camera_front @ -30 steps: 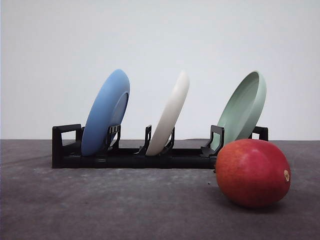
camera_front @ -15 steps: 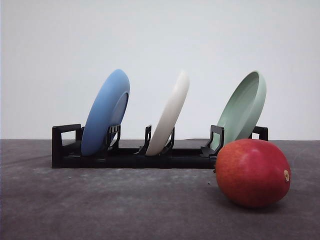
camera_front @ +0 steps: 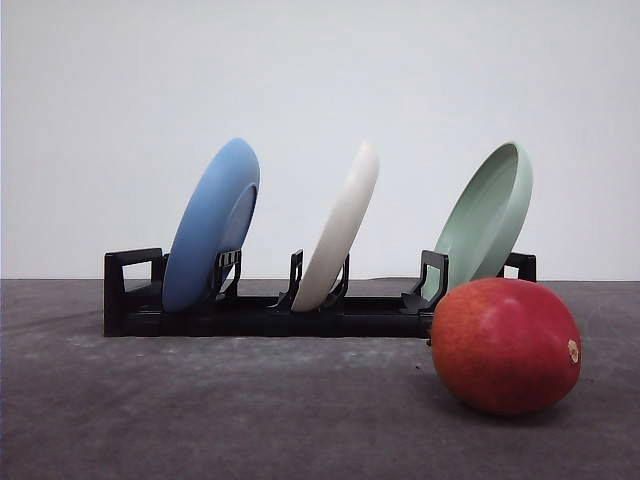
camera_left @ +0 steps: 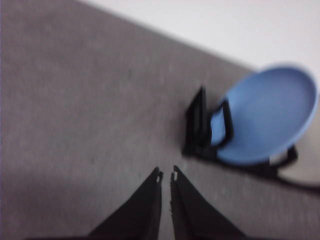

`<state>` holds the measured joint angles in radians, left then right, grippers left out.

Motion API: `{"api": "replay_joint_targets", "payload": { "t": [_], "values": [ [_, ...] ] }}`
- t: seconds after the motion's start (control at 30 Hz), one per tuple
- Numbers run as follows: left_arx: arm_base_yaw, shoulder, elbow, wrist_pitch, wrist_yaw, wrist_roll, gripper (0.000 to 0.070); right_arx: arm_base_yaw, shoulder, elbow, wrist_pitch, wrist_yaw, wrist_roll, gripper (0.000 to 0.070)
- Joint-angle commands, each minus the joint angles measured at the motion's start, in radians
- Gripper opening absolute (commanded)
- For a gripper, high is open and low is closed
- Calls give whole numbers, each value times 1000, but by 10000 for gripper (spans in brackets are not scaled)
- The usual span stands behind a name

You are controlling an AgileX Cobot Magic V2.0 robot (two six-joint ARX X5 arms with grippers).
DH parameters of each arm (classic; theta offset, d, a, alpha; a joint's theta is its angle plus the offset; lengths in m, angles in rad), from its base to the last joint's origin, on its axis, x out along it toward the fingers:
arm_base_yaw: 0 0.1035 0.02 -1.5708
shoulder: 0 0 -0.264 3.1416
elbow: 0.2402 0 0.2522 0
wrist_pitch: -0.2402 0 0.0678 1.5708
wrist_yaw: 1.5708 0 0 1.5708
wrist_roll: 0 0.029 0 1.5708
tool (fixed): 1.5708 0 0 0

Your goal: Place pomegranate in white plate

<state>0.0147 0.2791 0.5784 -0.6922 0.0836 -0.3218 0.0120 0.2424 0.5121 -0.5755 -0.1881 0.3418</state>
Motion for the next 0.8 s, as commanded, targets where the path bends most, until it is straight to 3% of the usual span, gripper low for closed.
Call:
{"api": "replay_joint_targets", "payload": {
  "t": [0.0, 0.13, 0.27, 0.53, 0.77],
  "values": [
    [-1, 42, 31, -23, 30, 72, 11, 0, 31, 16, -2, -51, -52, 6],
    [-1, 137, 68, -61, 104, 126, 11, 0, 107, 17, -1, -133, -82, 6],
    [-29, 212, 83, -43, 150, 157, 11, 15, 169, 17, 11, -158, -141, 6],
    [-190, 298, 83, 117, 150, 219, 12, 141, 188, 17, 82, -124, -224, 6],
    [-288, 401, 84, 278, 150, 286, 13, 190, 188, 17, 137, -126, -230, 7]
  ]
}}
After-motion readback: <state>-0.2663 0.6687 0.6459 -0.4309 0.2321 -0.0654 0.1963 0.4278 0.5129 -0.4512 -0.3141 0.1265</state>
